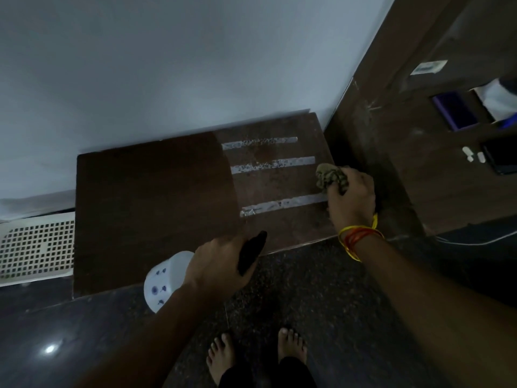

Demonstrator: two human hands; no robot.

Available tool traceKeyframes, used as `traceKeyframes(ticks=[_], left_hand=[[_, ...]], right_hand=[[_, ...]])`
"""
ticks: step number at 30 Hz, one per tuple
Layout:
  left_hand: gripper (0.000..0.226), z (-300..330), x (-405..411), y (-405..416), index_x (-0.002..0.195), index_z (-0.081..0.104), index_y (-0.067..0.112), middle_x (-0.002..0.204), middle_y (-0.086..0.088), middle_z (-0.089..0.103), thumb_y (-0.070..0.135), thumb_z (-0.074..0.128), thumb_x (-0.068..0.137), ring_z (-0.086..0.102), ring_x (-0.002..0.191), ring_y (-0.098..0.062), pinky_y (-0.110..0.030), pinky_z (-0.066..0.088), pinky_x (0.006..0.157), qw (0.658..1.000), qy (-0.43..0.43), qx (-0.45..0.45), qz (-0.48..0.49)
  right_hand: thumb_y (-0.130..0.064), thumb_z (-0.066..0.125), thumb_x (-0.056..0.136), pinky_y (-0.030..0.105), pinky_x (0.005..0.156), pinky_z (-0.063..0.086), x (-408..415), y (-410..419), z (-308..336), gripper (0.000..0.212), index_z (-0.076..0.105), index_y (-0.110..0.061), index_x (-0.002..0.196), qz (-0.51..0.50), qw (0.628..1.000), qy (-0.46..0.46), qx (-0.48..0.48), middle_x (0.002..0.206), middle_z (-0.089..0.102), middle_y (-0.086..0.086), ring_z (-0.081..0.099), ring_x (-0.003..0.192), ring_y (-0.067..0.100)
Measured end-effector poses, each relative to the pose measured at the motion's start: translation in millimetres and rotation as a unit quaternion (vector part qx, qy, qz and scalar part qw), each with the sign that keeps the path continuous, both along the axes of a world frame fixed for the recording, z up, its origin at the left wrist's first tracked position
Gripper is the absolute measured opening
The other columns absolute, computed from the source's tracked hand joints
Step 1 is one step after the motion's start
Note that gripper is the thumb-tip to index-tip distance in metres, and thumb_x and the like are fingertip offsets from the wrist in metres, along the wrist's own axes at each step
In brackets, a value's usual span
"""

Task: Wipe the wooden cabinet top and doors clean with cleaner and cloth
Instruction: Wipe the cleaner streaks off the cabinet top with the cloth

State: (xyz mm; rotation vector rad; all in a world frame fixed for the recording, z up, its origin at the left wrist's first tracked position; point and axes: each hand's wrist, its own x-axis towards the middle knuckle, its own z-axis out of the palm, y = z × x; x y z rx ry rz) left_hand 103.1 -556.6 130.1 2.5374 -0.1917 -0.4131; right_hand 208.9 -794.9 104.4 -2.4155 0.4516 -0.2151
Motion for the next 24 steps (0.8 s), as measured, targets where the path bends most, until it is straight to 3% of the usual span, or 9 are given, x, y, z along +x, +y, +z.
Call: traceKeyframes(ticks=[3, 6, 14, 17, 20, 24], left_hand=[[0.023, -0.9, -4.3, 4.4, 0.103, 0.061, 0.021, 0.088, 0.002, 0.067, 0.042, 0.06, 0.092, 0.063, 0.076, -0.017, -0.034, 0.053, 0.069, 0.999, 0.031, 0.015, -0.026], [0.023, -0.7, -12.0, 10.9, 0.101, 0.061, 0.022, 0.09, 0.004, 0.066, 0.043, 0.06, 0.091, 0.062, 0.077, -0.016, -0.03, 0.049, 0.067, 0.999, 0.023, 0.028, -0.039], [0.036, 3.1, -31.7, 44.5, 0.109, 0.061, 0.026, 0.098, 0.004, 0.067, 0.054, 0.053, 0.089, 0.064, 0.086, -0.015, -0.034, 0.052, 0.076, 0.996, 0.074, 0.051, -0.003], [0.043, 6.0, -35.8, 48.6, 0.105, 0.065, 0.023, 0.088, 0.004, 0.069, 0.057, 0.049, 0.084, 0.064, 0.076, -0.016, -0.036, 0.053, 0.069, 0.998, 0.046, 0.039, 0.017], [0.031, 9.5, -32.9, 39.3, 0.099, 0.066, 0.022, 0.078, 0.008, 0.063, 0.05, 0.058, 0.089, 0.062, 0.068, -0.015, -0.032, 0.049, 0.062, 0.999, 0.029, 0.036, 0.015], [0.025, 12.8, -21.0, 16.8, 0.098, 0.065, 0.02, 0.082, 0.002, 0.067, 0.042, 0.06, 0.089, 0.064, 0.071, -0.02, -0.035, 0.052, 0.064, 1.0, 0.006, 0.018, -0.019]], right_hand=[[-0.015, 0.061, 0.084, 0.039, 0.097, 0.043, 1.3, -2.1, 2.6, 0.04, 0.059, -0.013, 0.124, -0.007, 1.0, -0.004, -0.001, 0.129, 0.05, 0.016, 0.051, 0.115, 0.033], [-0.016, 0.06, 0.084, 0.038, 0.098, 0.042, 0.7, -3.4, 4.1, 0.041, 0.058, -0.013, 0.125, -0.001, 1.0, 0.0, -0.002, 0.13, 0.049, 0.015, 0.05, 0.117, 0.032], [-0.017, 0.061, 0.085, 0.04, 0.096, 0.043, -5.8, 4.7, 4.1, 0.039, 0.058, -0.012, 0.123, 0.012, 1.0, 0.007, 0.003, 0.129, 0.048, 0.016, 0.051, 0.114, 0.036], [-0.017, 0.06, 0.086, 0.039, 0.095, 0.043, -7.7, 9.2, 4.9, 0.038, 0.058, -0.011, 0.123, 0.022, 1.0, 0.005, 0.002, 0.129, 0.048, 0.017, 0.051, 0.114, 0.037], [-0.018, 0.06, 0.086, 0.038, 0.094, 0.042, -8.7, 8.1, 6.6, 0.037, 0.058, -0.012, 0.123, 0.024, 1.0, -0.001, -0.004, 0.129, 0.048, 0.017, 0.051, 0.114, 0.036], [-0.019, 0.06, 0.086, 0.037, 0.094, 0.042, -8.4, -2.9, 9.6, 0.039, 0.056, -0.014, 0.125, 0.02, 1.0, 0.002, -0.007, 0.13, 0.047, 0.016, 0.05, 0.115, 0.035]])
